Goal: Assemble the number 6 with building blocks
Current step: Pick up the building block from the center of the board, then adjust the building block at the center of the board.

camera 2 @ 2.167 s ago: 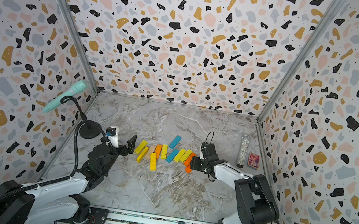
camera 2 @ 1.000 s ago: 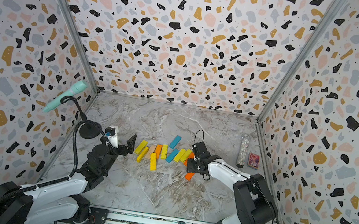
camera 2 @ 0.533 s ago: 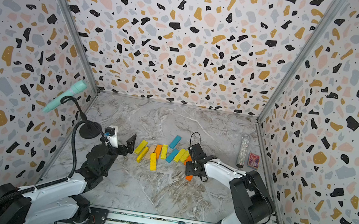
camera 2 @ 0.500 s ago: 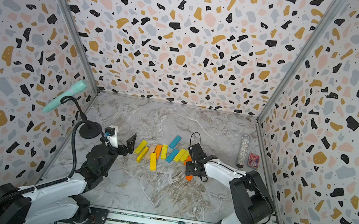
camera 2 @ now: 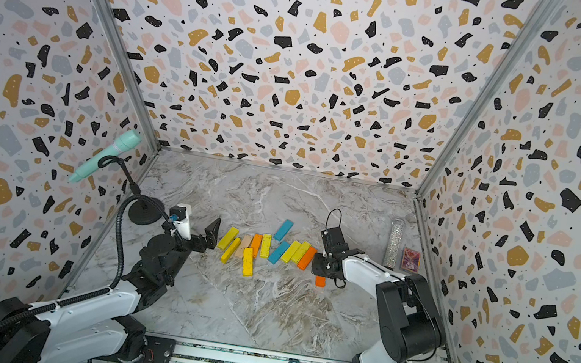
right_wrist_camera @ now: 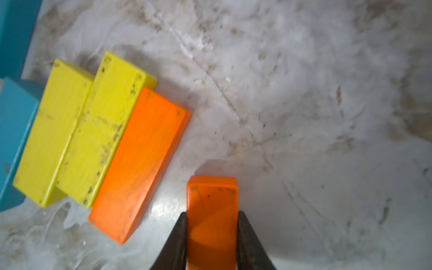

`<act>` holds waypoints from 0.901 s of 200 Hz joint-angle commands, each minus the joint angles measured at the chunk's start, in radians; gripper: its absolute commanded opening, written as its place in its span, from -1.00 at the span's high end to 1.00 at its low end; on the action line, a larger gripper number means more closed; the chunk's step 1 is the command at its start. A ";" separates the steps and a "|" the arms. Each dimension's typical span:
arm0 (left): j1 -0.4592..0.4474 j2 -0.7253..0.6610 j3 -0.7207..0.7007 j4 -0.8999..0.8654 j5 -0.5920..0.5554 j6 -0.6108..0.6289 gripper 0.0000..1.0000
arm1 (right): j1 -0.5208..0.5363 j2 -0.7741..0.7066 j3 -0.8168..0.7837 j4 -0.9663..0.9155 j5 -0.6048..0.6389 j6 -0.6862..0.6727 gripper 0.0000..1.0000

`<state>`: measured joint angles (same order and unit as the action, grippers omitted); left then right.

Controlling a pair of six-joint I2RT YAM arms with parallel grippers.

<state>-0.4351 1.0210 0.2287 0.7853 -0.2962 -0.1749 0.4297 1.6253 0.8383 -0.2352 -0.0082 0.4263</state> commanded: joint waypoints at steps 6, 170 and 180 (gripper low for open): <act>-0.006 -0.013 0.018 0.029 0.002 0.010 -0.99 | -0.006 0.087 0.073 -0.015 -0.010 -0.050 0.59; -0.005 -0.014 0.015 0.034 0.009 0.013 -0.99 | -0.045 0.257 0.413 -0.141 -0.060 -0.670 0.69; -0.006 -0.012 0.014 0.040 0.008 0.013 -0.99 | -0.060 0.276 0.440 -0.143 -0.056 -0.703 0.68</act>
<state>-0.4351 1.0157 0.2287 0.7856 -0.2943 -0.1745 0.4053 1.8732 1.2037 -0.3264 -0.0540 -0.0875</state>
